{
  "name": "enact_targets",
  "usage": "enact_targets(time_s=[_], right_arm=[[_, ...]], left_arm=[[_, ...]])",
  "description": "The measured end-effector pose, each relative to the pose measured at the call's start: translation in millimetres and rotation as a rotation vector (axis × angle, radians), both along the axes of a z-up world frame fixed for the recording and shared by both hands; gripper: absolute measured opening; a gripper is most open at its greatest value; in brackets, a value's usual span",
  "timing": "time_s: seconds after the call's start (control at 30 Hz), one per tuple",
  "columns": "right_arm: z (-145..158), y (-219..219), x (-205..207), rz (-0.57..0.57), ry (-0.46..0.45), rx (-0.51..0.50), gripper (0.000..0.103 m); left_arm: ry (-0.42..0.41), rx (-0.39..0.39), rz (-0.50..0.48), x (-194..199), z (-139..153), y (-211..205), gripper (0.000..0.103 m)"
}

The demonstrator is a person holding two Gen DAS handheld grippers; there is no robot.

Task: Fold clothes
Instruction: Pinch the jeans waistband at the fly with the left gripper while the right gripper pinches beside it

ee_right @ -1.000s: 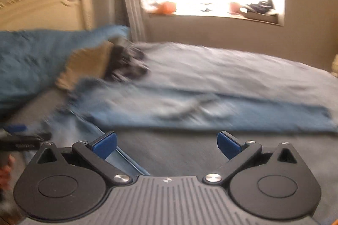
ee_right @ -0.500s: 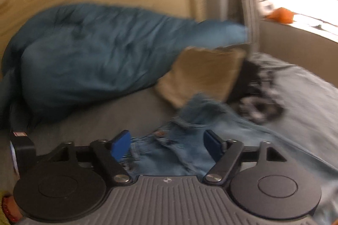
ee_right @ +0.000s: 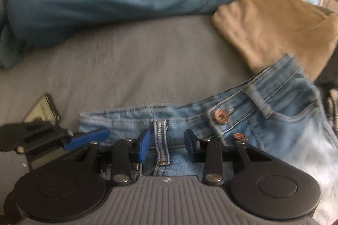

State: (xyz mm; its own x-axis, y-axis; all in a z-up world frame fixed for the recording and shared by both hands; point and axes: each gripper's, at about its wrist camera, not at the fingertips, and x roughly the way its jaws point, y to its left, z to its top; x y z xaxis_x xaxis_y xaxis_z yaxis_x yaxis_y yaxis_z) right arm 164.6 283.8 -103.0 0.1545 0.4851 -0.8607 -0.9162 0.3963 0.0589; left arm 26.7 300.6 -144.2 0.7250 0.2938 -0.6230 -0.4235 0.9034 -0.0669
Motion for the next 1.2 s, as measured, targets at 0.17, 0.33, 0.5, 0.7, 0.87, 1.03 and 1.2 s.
enact_targets(time_s=[0.17, 0.33, 0.5, 0.7, 0.87, 1.03, 1.2], right_arm=[[-8, 10, -13, 0.073, -0.063, -0.074, 0.044], [-4, 6, -13, 0.061, -0.078, -0.071, 0.008], [-3, 11, -24, 0.077, -0.156, -0.078, 0.005], [5, 13, -32, 0.019, -0.221, 0.001, 0.004], [14, 14, -31, -0.003, -0.201, 0.046, 0.004], [18, 18, -32, -0.011, -0.195, 0.07, 0.003], [13, 20, -30, -0.027, -0.179, 0.085, 0.004]], left_arm=[[0.0, 0.012, -0.01, 0, -2, 1, 0.023], [-0.003, 0.028, -0.003, 2, -3, -1, 0.023], [-0.007, 0.042, 0.004, 3, -4, -3, 0.023], [-0.017, 0.034, 0.03, 1, -2, 2, 0.023], [-0.021, 0.035, 0.045, -1, -1, 6, 0.024], [-0.016, 0.046, 0.054, -2, 0, 8, 0.024], [-0.004, 0.069, 0.06, -2, 0, 10, 0.024]])
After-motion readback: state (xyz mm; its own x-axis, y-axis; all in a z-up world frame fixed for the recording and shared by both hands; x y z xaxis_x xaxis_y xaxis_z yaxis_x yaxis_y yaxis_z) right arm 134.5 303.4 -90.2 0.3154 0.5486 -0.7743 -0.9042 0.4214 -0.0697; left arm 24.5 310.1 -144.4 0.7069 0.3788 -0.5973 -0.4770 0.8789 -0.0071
